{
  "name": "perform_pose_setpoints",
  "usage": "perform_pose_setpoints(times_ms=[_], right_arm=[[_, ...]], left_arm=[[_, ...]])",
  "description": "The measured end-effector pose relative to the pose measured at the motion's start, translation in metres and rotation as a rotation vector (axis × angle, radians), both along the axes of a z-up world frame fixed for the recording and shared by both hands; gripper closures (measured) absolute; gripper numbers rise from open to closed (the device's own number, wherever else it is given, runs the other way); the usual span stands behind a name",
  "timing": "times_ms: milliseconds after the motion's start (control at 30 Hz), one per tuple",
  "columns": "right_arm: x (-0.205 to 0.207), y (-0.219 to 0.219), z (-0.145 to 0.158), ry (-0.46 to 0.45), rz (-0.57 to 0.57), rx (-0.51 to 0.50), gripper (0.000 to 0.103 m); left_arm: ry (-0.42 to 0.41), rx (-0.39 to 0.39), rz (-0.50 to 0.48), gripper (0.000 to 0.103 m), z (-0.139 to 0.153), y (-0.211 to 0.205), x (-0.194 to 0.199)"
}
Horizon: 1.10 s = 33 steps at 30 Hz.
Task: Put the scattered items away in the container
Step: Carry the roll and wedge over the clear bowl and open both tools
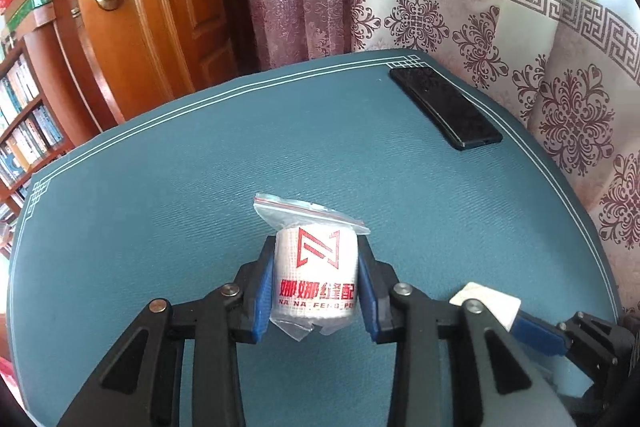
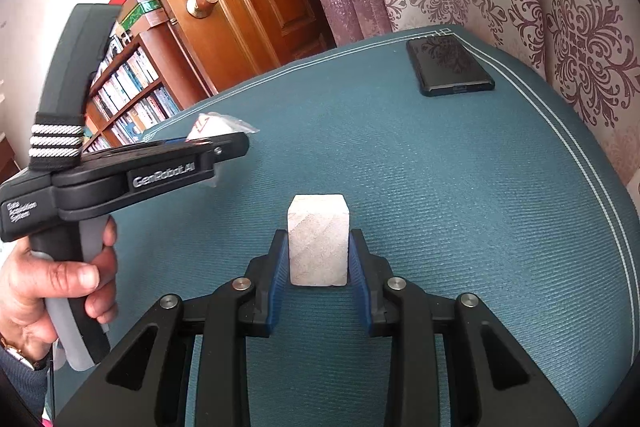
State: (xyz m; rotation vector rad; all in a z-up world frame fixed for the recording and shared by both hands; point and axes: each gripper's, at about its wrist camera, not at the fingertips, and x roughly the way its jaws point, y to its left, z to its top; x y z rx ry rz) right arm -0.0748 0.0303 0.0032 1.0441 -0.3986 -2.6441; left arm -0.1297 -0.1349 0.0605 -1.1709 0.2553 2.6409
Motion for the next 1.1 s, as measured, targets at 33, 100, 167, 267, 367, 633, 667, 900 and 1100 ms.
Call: perform_pose_setpoints(times_ms=[33,100,167,267,367,633,667,900,1100], right_arm=[[0.001,-0.001,0.001,0.007,0.006,0.003,0.071],[0.003,-0.005,0.003,0.021,0.017,0.012,0.071],[0.005,-0.008,0.005,0.032,0.029,0.019,0.071],[0.009,-0.013,0.007,0.041,0.047,0.023,0.071],[0.009,-0.019,0.009,0.039,0.057,0.034,0.071],[0.018,-0.045,0.022,0.006,0.096,0.015,0.071],[0.021,-0.050,0.023,0.003,0.104,0.010,0.071],[0.042,-0.087,0.029,-0.018,0.141,-0.056,0.071],[0.064,-0.139,0.040,-0.009,0.234,-0.102,0.071]], left_arm=[[0.015,-0.004,0.007,0.063,0.004,-0.005,0.007],[0.048,-0.021,0.029,0.063,0.010,-0.017,0.023],[0.077,-0.033,0.049,0.063,0.016,-0.029,0.039],[0.108,-0.049,0.082,0.063,0.022,-0.050,0.061],[0.138,-0.056,0.112,0.063,0.028,-0.074,0.084],[0.159,-0.029,0.208,0.063,0.034,-0.135,0.133],[0.158,-0.022,0.220,0.063,0.034,-0.142,0.136],[0.147,0.042,0.271,0.063,0.031,-0.184,0.160],[0.148,0.111,0.319,0.062,0.034,-0.230,0.183]])
